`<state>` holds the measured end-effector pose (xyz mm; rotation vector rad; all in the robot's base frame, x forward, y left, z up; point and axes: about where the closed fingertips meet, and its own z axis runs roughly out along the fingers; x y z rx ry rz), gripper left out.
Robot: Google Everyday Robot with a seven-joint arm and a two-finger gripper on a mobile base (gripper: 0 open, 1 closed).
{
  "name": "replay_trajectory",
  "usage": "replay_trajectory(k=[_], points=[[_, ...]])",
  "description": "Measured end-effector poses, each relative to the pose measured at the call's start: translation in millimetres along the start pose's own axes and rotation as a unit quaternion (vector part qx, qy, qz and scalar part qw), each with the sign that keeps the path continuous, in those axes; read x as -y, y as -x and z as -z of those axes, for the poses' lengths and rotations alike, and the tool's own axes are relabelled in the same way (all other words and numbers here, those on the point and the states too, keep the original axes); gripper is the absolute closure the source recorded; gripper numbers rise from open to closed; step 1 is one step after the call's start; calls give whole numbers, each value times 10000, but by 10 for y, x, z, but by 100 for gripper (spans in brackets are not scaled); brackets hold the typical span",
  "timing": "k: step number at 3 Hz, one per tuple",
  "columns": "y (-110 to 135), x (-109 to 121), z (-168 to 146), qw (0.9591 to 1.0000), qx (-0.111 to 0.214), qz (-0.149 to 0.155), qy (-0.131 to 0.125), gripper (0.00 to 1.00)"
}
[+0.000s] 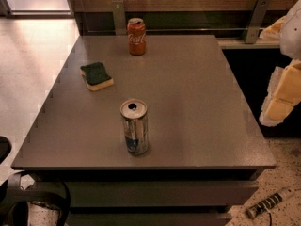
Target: Move redbull can near coke can
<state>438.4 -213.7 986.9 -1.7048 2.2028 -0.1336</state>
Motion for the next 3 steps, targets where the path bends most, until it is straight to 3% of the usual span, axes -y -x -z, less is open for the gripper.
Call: replay_trajectory(k=[1, 2, 3], points=[[0, 0, 0, 10000, 0, 0, 0, 0], [34, -30, -33, 9995, 292, -39, 75, 0], [25, -134, -264, 9932, 1144, -109, 191, 0]])
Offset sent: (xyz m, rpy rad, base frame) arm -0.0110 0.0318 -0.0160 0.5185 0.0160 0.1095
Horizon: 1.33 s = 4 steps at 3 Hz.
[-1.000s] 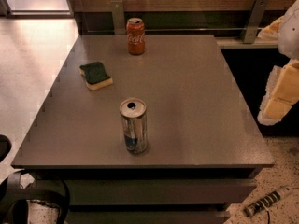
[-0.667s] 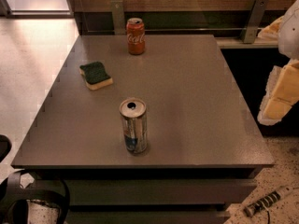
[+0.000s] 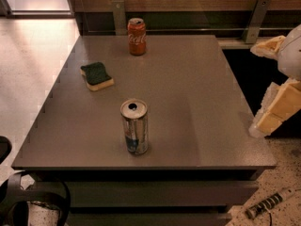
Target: Move redbull can near coke can
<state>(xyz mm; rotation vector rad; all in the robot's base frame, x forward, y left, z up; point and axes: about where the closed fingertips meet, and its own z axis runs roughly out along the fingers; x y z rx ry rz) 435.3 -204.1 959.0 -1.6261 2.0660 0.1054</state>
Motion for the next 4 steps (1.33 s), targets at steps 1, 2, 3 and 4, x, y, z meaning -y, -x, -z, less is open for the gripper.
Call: replay_trajectory(k=[1, 2, 3, 4], points=[[-42, -94, -346, 9954, 953, -56, -9, 0], [183, -264, -682, 9790, 2027, -53, 191, 0], [663, -480, -848, 9425, 3270, -34, 688, 0], [1127, -675, -823, 8925, 4366, -166, 1124, 0]])
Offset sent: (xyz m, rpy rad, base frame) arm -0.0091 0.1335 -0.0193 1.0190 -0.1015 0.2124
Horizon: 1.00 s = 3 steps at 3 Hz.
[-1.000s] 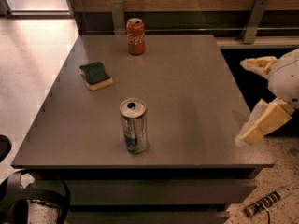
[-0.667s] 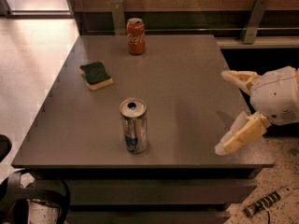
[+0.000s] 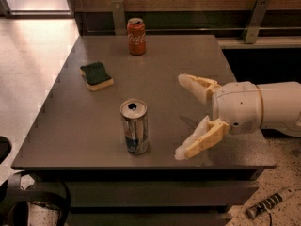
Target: Move redbull can near coke can
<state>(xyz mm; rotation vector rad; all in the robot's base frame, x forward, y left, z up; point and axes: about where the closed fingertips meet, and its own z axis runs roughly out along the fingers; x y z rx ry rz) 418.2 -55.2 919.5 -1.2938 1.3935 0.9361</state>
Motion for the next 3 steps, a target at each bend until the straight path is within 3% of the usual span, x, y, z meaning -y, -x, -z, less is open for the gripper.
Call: replay_trajectory(k=[1, 3], points=[[129, -38, -250, 9986, 497, -168, 71, 0], [71, 46, -583, 9977, 672, -57, 9, 0]])
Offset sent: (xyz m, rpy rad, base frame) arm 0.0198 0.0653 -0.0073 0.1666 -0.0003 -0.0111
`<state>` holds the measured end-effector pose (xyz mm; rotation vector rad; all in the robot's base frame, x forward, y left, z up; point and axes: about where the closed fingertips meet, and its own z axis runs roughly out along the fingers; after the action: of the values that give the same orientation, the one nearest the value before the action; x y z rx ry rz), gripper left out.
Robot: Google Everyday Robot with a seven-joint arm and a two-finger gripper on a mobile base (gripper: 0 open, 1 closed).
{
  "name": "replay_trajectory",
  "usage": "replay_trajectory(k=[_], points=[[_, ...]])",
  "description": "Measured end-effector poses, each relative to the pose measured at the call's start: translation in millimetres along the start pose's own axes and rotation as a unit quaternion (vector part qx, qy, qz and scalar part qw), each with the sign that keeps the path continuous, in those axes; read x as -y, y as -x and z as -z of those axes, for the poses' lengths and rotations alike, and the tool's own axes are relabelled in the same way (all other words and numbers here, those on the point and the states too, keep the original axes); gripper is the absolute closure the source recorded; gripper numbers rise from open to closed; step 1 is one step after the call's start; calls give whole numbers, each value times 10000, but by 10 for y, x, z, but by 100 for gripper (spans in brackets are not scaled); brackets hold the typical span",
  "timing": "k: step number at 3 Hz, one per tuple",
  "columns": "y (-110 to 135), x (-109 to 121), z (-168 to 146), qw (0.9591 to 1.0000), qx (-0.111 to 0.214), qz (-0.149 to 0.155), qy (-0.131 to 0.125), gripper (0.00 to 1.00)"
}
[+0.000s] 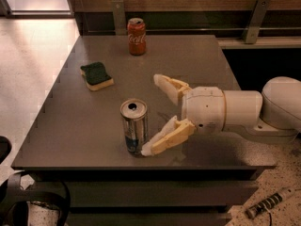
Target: Move redbull can near coke can
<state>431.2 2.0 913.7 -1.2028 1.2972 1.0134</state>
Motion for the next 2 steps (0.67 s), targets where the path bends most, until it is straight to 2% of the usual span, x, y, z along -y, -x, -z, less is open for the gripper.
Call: replay_trajectory(k=[1, 2], points=[[-140, 34, -69, 9999, -39, 143, 36, 0], [-291, 50, -76, 9998, -90, 202, 0, 16]])
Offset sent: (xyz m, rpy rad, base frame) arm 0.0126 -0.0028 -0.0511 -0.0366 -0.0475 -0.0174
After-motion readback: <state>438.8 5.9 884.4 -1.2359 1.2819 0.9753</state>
